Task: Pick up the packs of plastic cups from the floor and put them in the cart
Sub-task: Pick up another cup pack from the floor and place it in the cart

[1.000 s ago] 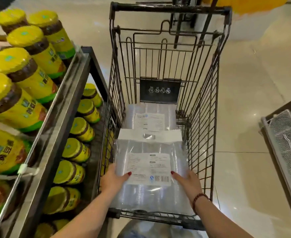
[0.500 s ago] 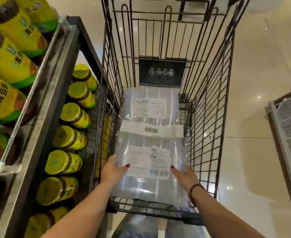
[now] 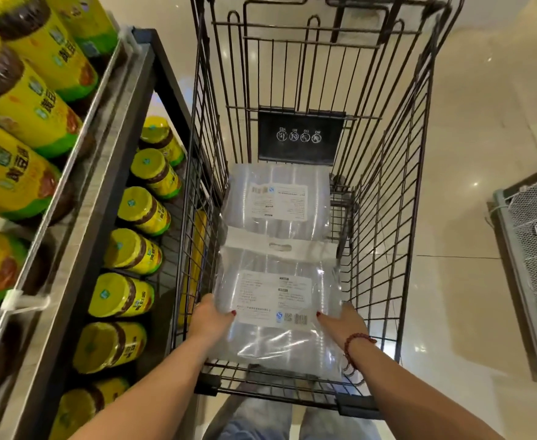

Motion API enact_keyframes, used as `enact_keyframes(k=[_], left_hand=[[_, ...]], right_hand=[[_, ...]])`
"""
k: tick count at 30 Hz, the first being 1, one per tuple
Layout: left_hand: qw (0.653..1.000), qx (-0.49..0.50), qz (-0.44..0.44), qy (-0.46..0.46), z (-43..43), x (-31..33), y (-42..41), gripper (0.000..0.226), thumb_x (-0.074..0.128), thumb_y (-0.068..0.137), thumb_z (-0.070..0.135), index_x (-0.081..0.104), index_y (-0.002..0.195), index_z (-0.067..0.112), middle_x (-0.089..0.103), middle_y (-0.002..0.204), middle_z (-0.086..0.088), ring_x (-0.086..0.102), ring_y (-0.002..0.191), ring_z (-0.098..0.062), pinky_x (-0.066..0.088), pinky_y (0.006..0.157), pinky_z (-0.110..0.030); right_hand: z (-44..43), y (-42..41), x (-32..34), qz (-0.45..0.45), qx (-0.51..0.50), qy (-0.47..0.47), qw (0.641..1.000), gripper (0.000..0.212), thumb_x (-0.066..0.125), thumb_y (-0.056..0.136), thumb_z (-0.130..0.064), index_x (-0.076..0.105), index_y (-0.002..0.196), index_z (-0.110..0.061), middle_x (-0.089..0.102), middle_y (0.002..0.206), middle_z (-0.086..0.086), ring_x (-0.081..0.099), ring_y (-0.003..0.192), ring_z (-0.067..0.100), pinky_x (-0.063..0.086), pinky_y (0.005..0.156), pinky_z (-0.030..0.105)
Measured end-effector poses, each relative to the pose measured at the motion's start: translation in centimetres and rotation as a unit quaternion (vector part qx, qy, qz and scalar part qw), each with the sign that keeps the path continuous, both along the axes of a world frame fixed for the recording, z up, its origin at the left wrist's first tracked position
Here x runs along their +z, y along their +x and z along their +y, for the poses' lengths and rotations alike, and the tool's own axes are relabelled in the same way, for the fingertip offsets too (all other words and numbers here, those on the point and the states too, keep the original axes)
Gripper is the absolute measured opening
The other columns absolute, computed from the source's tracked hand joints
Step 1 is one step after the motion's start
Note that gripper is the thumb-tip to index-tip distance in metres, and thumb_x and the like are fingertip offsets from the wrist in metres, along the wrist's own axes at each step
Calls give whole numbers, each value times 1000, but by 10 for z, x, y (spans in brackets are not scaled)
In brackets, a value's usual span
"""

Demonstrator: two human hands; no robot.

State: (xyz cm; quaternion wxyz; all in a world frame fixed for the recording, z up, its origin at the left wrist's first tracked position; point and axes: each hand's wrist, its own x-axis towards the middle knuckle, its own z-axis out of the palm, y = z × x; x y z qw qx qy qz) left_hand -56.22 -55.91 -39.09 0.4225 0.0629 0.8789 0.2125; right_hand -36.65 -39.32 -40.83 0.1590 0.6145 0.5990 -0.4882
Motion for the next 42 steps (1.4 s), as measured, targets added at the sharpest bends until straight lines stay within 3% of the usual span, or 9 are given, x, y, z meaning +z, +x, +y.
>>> enact_keyframes(k=[3, 6, 11, 17, 22, 28, 32, 37, 42], left_hand=[[996, -76, 37, 19, 22, 15, -10, 52, 73, 84, 19, 52, 131, 10, 58, 129, -12, 59, 114, -30, 51, 96, -41], [974, -194, 101, 52, 57, 46, -17, 60, 68, 89, 22, 42, 142, 12, 47, 140, -11, 47, 129, -29, 41, 108, -38], [877, -394, 266, 63, 105, 98, -29, 64, 61, 90, 31, 36, 147, 16, 43, 147, -7, 42, 134, -26, 39, 108, -39], [803, -442, 399, 31, 123, 148, -36, 59, 59, 91, 31, 38, 145, 18, 44, 147, -3, 39, 136, -24, 34, 109, -37], [798, -394, 455, -7, 116, 173, -24, 54, 61, 85, 34, 47, 135, 19, 51, 138, -2, 48, 126, -24, 41, 101, -38], [846, -269, 458, -54, 83, 189, 33, 48, 59, 76, 28, 59, 122, 14, 61, 120, -7, 57, 111, -31, 51, 84, -41], [878, -182, 431, -102, 44, 198, 90, 49, 55, 82, 32, 55, 127, 12, 59, 126, -10, 54, 116, -32, 49, 88, -40], [892, -62, 399, -204, -31, 202, 167, 44, 56, 88, 35, 50, 128, 17, 54, 129, -6, 50, 121, -28, 45, 94, -39], [890, 72, 365, -261, -122, 201, 265, 43, 55, 87, 30, 51, 127, 15, 54, 129, -8, 49, 121, -30, 45, 94, -39]], right_hand=[[6, -8, 28, 13, 118, 108, 987, 54, 64, 90, -35, 46, 136, -11, 56, 131, 9, 55, 117, 24, 47, 95, 29], [21, -23, 63, 35, 210, 201, 956, 57, 58, 93, -39, 44, 141, -13, 53, 135, 8, 49, 124, 24, 43, 102, 32], [54, -50, 120, 40, 318, 333, 887, 60, 53, 93, -45, 39, 145, -17, 48, 140, 4, 43, 128, 23, 36, 107, 34], [88, -78, 165, 43, 417, 417, 807, 57, 52, 92, -49, 44, 140, -19, 48, 139, 3, 43, 129, 24, 34, 107, 39], [109, -88, 190, 94, 476, 445, 752, 58, 53, 91, -51, 44, 140, -19, 47, 139, 4, 44, 127, 25, 38, 104, 37], [114, -76, 193, 154, 580, 422, 680, 63, 51, 92, -53, 40, 143, -20, 47, 143, 4, 43, 130, 25, 38, 105, 40], [90, -67, 190, 178, 653, 382, 629, 60, 50, 93, -52, 42, 141, -16, 48, 141, 6, 43, 130, 27, 39, 106, 40], [16, -51, 190, 226, 735, 346, 538, 62, 50, 93, -53, 39, 143, -18, 47, 140, 7, 43, 128, 28, 40, 103, 40], [-84, -13, 196, 276, 806, 319, 415, 63, 53, 92, -49, 39, 144, -18, 48, 141, 6, 44, 129, 29, 42, 102, 40]])
